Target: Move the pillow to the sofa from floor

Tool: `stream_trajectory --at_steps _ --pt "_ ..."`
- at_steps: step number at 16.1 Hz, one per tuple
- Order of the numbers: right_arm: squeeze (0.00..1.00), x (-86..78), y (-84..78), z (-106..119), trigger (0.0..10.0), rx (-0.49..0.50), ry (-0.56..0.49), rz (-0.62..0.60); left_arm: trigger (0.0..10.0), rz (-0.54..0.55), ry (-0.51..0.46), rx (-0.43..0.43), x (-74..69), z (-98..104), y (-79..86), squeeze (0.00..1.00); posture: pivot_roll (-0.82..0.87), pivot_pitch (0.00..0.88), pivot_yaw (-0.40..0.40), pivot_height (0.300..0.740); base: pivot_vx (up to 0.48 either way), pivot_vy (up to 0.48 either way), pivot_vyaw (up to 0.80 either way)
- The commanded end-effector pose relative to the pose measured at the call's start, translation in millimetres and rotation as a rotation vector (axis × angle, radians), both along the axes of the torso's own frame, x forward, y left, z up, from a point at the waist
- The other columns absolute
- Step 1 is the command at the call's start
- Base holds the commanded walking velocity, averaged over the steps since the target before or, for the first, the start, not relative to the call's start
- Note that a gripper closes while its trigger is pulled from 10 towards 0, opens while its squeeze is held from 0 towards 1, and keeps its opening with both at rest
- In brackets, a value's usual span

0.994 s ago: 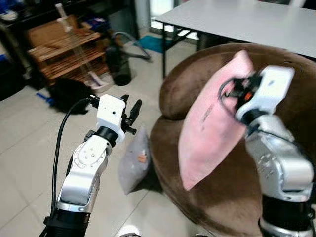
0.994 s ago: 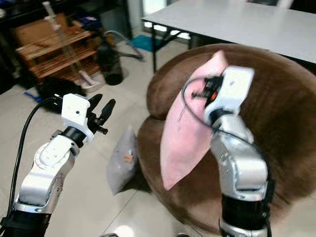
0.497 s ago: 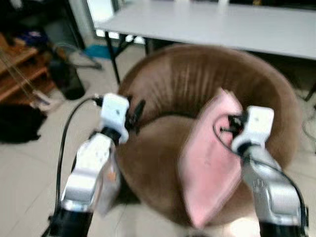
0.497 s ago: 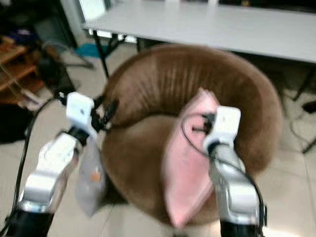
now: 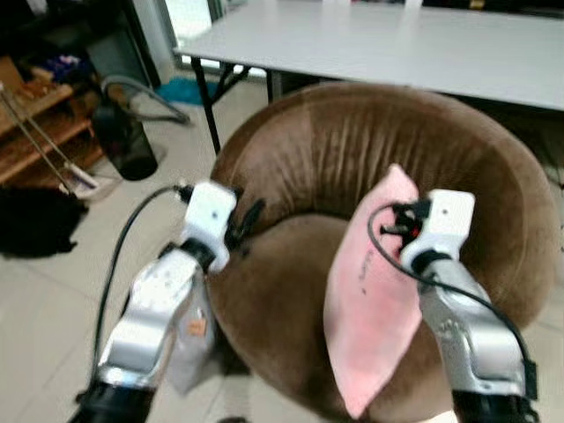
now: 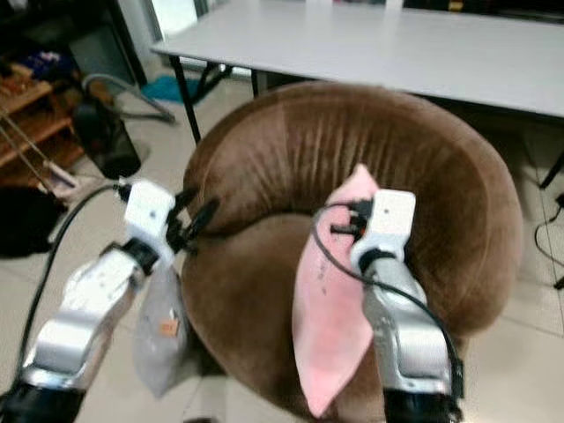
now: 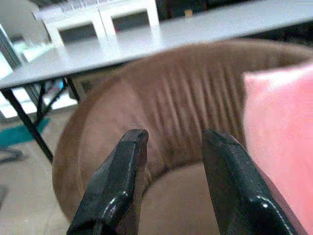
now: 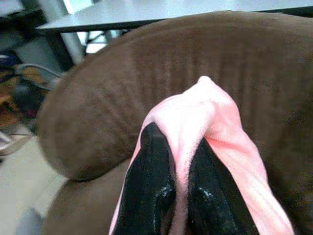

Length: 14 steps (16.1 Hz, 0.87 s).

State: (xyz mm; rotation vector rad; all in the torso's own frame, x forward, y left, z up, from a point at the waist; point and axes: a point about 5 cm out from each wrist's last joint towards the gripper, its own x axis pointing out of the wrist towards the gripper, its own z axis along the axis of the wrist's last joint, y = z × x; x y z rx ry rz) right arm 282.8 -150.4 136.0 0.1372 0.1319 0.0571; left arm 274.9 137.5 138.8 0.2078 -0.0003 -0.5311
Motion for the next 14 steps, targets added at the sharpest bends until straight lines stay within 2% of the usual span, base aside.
stream_trajectory --at_steps 1,4,6,14 --pt "0.0 3.0 10.3 12 10.0 0.019 -0.062 0.062 10.0 -0.068 0.025 0.017 -7.1 -2 -2.8 0.0 -0.01 0.045 0.069 0.74 0.0 0.0 0.0" --pt "0.0 7.9 19.8 25 10.0 0.034 -0.097 0.163 10.0 -0.099 0.041 0.048 -11.9 -3 3.9 0.0 -0.01 0.049 0.064 0.74 0.0 0.0 0.0" --pt "0.0 21.9 25.7 39 10.0 0.039 -0.133 0.237 10.0 -0.151 0.057 0.056 -17.3 -1 6.9 0.0 0.0 0.064 0.06 0.74 0.0 0.0 0.0" --pt "0.0 21.9 25.7 39 10.0 0.039 -0.133 0.237 10.0 -0.151 0.057 0.056 -17.3 -1 6.9 0.0 0.0 0.064 0.06 0.74 0.0 0.0 0.0"
